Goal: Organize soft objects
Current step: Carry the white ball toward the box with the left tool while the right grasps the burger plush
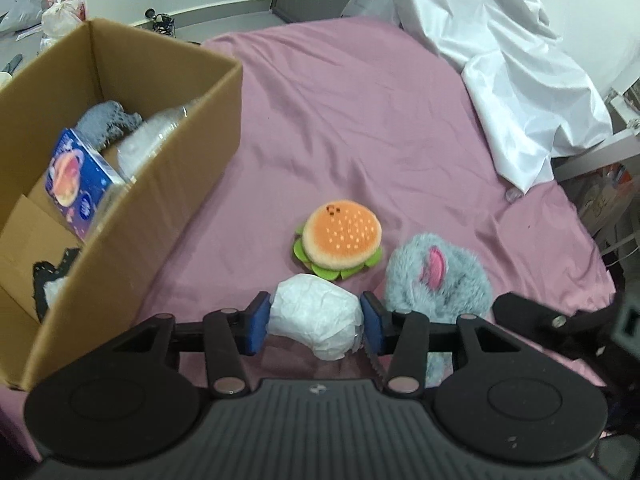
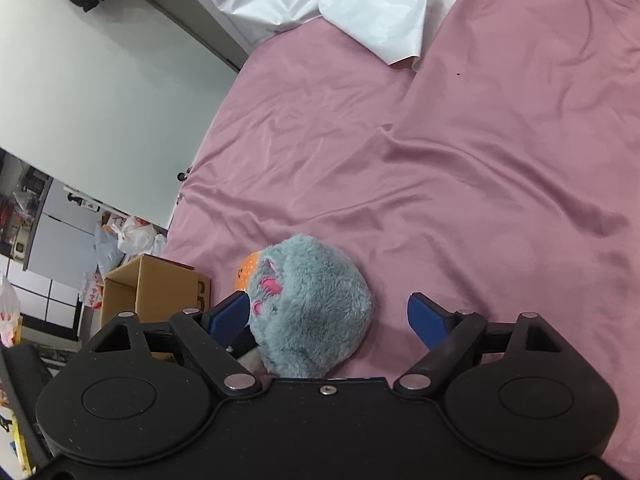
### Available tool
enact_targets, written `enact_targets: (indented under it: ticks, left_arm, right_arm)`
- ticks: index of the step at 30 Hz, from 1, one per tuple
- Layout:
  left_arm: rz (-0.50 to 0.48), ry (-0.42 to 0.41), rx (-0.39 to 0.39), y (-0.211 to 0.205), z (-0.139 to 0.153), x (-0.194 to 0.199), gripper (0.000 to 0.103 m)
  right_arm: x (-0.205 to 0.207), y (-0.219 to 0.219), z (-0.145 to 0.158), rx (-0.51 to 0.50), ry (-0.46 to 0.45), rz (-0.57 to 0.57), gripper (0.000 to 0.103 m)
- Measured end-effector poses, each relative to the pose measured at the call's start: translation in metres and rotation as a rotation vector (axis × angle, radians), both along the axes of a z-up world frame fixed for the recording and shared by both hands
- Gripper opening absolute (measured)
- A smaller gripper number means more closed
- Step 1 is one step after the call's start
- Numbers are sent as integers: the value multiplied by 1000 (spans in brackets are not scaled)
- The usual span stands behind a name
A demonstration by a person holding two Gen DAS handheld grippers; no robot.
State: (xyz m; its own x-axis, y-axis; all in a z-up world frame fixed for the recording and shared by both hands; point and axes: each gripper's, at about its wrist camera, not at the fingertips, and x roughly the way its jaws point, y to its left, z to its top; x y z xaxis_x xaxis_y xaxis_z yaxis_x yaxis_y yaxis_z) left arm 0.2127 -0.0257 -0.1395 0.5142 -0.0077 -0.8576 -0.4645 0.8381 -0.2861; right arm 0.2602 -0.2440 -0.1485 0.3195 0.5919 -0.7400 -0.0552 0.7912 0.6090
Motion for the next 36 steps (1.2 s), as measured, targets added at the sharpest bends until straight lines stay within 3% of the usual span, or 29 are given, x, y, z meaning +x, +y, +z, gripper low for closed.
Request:
enact_targets:
  ticks: [6, 17, 23, 29, 36]
  left_arm:
    - [12, -45, -3, 10, 22, -5, 47]
    - [58, -136, 6, 47, 63, -20, 47]
    - [93, -142, 14, 77, 71, -27, 47]
    - [120, -134, 19, 105, 71, -30, 47]
    - [143, -116, 30, 131, 68, -31, 47]
  right_arm:
    - [-6, 6, 11, 26, -50, 23, 83]
    - [-1, 57, 27, 129, -91, 115, 59]
    - [7, 87, 25, 138, -86, 153, 55]
    - [7, 116, 17, 46, -73, 183, 56]
    - [8, 153, 3, -207, -116, 187, 59]
